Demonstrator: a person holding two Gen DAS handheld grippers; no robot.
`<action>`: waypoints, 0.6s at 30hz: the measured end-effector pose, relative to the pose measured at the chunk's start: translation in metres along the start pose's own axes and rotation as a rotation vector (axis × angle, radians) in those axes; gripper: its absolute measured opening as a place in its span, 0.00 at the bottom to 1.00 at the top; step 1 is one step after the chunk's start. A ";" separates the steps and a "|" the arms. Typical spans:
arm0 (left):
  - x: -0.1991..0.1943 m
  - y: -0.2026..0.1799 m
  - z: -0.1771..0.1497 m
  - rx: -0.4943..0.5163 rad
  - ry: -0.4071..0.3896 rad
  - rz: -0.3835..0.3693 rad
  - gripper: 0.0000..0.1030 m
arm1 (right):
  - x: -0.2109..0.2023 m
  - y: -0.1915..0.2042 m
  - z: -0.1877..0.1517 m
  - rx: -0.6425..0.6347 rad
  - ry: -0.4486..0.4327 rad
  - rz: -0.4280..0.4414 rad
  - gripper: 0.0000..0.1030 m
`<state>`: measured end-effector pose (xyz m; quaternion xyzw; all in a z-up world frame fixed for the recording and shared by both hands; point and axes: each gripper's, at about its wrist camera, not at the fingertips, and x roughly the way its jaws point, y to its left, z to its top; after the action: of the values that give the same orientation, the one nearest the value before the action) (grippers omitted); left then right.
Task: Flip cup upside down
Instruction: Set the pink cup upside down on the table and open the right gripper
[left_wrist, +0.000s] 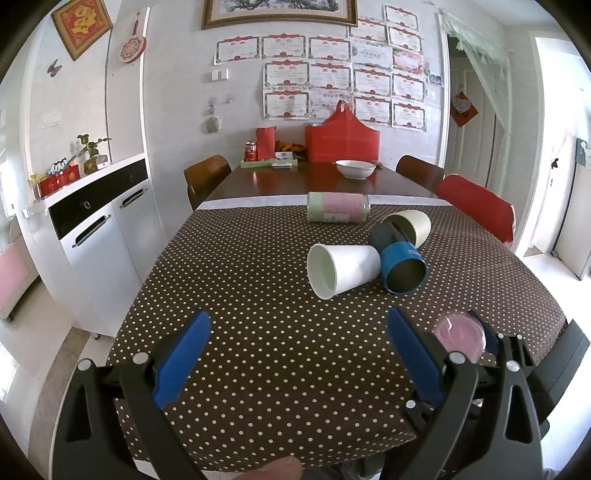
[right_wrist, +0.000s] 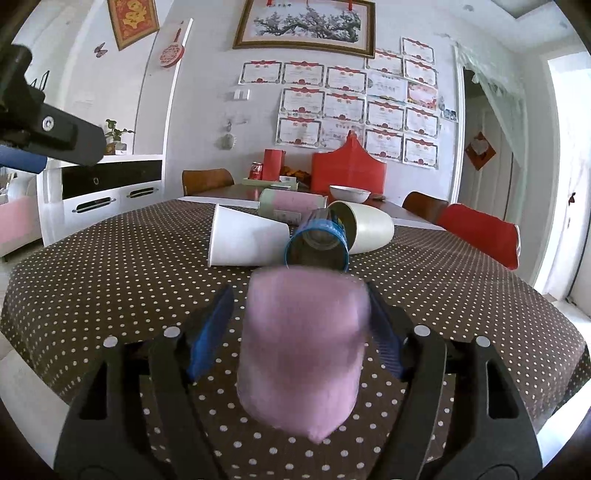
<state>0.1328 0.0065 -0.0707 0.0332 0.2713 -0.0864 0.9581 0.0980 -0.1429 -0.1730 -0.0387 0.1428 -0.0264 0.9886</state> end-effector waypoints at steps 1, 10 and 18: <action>-0.001 -0.001 0.000 0.001 -0.001 -0.001 0.92 | -0.001 -0.001 0.001 0.005 0.005 0.004 0.74; -0.013 -0.007 -0.001 0.007 -0.016 -0.011 0.92 | -0.018 -0.013 0.012 0.053 0.022 0.062 0.94; -0.033 -0.013 0.001 0.000 -0.046 -0.013 0.92 | -0.040 -0.043 0.044 0.152 0.064 0.076 0.94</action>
<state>0.1034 -0.0012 -0.0533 0.0295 0.2493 -0.0932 0.9635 0.0705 -0.1800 -0.1161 0.0427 0.1732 -0.0010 0.9840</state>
